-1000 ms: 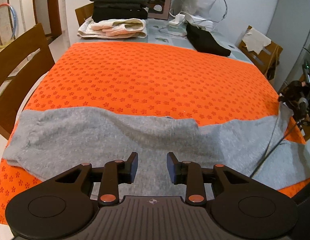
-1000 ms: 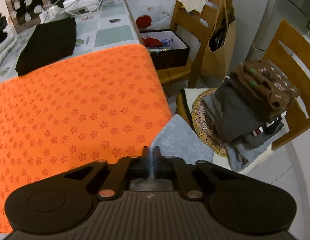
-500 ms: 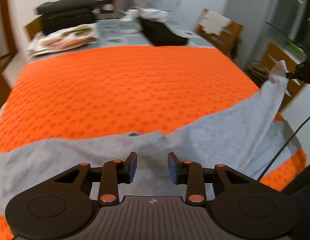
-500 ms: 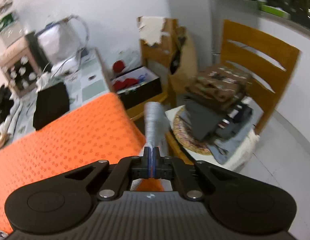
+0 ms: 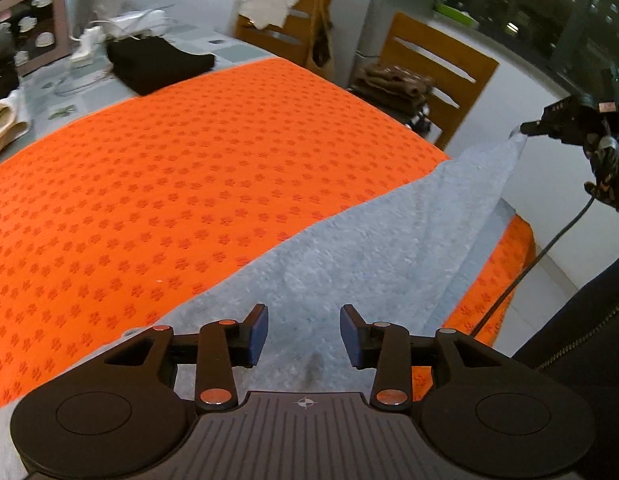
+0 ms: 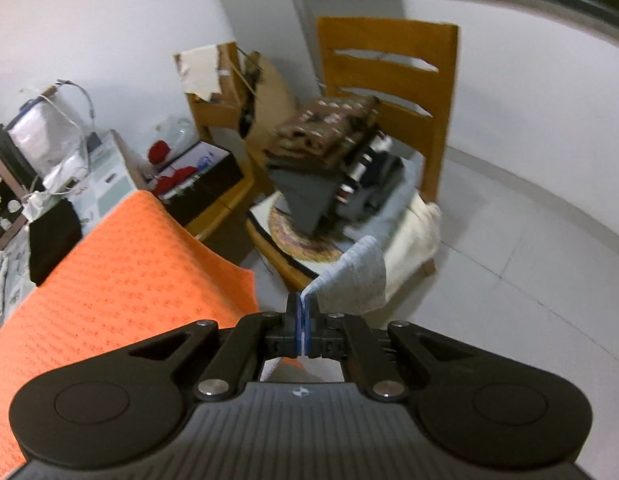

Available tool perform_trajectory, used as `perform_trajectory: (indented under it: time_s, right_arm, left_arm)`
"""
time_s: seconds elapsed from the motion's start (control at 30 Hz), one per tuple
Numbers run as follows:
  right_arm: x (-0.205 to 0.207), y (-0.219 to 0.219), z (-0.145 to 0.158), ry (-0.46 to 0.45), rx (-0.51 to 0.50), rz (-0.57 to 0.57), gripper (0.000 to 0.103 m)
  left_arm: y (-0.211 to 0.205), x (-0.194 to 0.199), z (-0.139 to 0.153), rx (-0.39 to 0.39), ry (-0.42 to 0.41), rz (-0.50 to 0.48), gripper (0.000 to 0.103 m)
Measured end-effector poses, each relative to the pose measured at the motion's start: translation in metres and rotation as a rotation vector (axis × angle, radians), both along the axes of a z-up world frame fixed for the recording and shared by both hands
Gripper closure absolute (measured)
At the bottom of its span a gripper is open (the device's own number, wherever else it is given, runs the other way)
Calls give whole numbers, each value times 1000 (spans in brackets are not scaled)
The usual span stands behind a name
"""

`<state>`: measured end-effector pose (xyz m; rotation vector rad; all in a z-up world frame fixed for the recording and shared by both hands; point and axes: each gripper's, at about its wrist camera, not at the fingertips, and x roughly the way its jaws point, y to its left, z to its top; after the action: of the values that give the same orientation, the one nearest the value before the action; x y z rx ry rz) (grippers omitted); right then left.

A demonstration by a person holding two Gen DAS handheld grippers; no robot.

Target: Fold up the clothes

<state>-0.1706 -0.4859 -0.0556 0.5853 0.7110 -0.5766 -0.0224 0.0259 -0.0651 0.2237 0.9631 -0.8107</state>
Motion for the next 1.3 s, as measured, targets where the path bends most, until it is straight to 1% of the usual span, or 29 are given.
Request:
perform_trajectory:
  time_s: [0.13, 0.2, 0.37, 0.43, 0.47, 0.5, 0.53, 0.57, 0.63, 0.73, 0.87, 1.0, 1.03, 1.07, 1.1, 1.13, 1.2, 1.23, 1.27, 1.3]
  right_arm:
    - [-14, -6, -26, 17, 37, -31, 101]
    - [-19, -11, -44, 22, 79, -43, 101]
    - [-27, -23, -77, 30, 169, -97, 101]
    - [-27, -23, -78, 19, 198, -102, 100]
    - [-27, -23, -79, 14, 213, -104, 97]
    - [-26, -23, -78, 8, 241, -94, 96]
    - [-24, -22, -78, 3, 269, -84, 92]
    - [-22, -22, -79, 13, 299, -70, 81]
    - [-18, -21, -83, 29, 359, -56, 72]
    - [-14, -19, -97, 30, 465, -61, 72]
    - [-9, -20, -109, 32, 539, -83, 72]
    - [-9, -27, -115, 3, 581, -104, 73]
    - [-9, -29, -116, -4, 592, -110, 77]
    - [-8, -31, -117, -11, 602, -115, 84]
    - [-8, -32, -118, -18, 613, -121, 89]
    - [-8, -34, -120, -25, 622, -125, 97]
    - [-9, -35, -118, -34, 615, -123, 100]
    - [-9, -36, -117, -38, 610, -121, 100]
    - [-9, -36, -115, -42, 604, -119, 101]
    - [-10, -36, -114, -46, 599, -121, 101]
  left_arm:
    - [-6, 2, -3, 10, 17, -33, 59]
    - [-10, 2, -4, 15, 23, -45, 58]
    - [-19, 0, -6, 25, 33, -61, 58]
    - [-22, -1, -6, 26, 35, -59, 58]
    - [-24, -1, -7, 27, 36, -57, 58]
    - [-25, -1, -7, 27, 37, -56, 58]
    - [-27, -2, -8, 28, 40, -59, 58]
    - [-30, -3, -9, 28, 44, -63, 58]
    - [-37, -6, -13, 29, 57, -84, 58]
    - [-51, -12, -22, 30, 81, -122, 58]
    - [-70, -19, -35, 40, 97, -163, 58]
    - [-84, -25, -43, 51, 100, -195, 57]
    - [-87, -26, -44, 51, 95, -202, 56]
    - [-88, -28, -44, 54, 87, -205, 56]
    - [-89, -29, -44, 58, 77, -206, 56]
    - [-91, -30, -44, 61, 68, -208, 56]
    - [-93, -33, -44, 68, 50, -211, 57]
    - [-94, -34, -44, 73, 40, -209, 65]
    - [-94, -36, -44, 79, 22, -205, 75]
    - [-94, -37, -44, 86, 3, -202, 81]
